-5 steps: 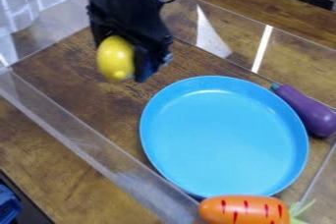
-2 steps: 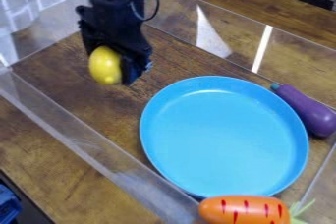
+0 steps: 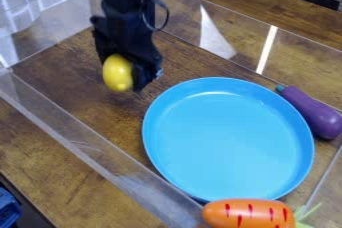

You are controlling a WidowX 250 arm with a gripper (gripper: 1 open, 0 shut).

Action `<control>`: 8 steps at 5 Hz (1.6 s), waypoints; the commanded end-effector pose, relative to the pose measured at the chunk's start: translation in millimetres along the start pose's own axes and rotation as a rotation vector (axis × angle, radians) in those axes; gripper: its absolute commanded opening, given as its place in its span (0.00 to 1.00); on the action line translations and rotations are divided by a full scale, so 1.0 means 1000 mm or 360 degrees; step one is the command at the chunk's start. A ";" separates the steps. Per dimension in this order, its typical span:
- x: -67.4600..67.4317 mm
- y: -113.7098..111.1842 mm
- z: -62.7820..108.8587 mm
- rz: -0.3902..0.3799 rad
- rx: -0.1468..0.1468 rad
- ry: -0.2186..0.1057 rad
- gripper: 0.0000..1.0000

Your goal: Remove the lemon from the blue tray and put it on the table

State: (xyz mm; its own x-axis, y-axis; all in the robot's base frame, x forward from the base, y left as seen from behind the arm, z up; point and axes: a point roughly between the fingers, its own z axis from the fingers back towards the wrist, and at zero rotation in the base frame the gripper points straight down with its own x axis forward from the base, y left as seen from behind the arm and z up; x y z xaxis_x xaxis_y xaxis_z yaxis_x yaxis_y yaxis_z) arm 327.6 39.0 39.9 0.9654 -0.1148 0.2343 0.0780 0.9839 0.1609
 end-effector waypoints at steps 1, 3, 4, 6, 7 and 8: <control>0.016 0.011 0.003 0.0022 0.0030 -0.0110 0.00; 0.023 0.013 0.026 0.0032 0.0018 -0.0182 0.00; 0.025 0.013 0.032 0.0038 0.0009 -0.0208 0.00; 0.028 0.016 0.015 0.0033 0.0007 -0.0216 0.00; 0.027 0.019 0.002 0.0035 0.0007 -0.0203 0.00; 0.027 0.021 -0.008 0.0042 0.0009 -0.0206 0.00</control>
State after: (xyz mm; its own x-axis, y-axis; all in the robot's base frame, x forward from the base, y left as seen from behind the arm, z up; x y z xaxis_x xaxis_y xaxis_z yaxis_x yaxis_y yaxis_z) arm 350.3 51.7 28.0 0.9429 -0.1124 0.3135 0.0688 0.9867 0.1470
